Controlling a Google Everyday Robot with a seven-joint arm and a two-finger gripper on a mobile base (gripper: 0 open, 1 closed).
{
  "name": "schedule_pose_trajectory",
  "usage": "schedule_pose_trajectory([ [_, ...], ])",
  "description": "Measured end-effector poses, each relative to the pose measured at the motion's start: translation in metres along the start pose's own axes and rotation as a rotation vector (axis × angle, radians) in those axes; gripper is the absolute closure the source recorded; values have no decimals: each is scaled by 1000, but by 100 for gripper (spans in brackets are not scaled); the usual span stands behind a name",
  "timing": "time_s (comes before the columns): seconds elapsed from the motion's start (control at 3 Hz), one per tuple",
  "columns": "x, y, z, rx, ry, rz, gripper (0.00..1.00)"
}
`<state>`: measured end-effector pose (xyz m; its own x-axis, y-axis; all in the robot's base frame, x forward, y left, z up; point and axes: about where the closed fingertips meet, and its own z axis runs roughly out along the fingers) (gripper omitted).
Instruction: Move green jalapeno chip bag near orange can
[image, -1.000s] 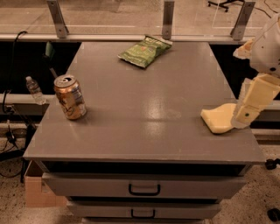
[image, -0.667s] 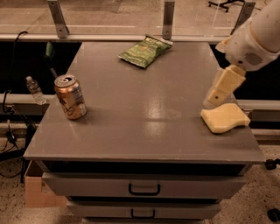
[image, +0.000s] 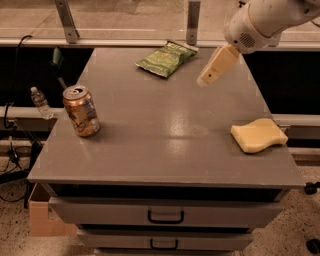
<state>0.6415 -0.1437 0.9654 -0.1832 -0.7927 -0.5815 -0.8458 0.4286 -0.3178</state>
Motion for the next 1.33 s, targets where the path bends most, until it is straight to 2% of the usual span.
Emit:
schedule_pose_trajectory([
  [0.67,-8,-6,3,17,-14,36,0],
  [1.0,-22,-26,31,46,-84,159,0],
  [1.33,-48,-59,73,76,-203,325,0],
])
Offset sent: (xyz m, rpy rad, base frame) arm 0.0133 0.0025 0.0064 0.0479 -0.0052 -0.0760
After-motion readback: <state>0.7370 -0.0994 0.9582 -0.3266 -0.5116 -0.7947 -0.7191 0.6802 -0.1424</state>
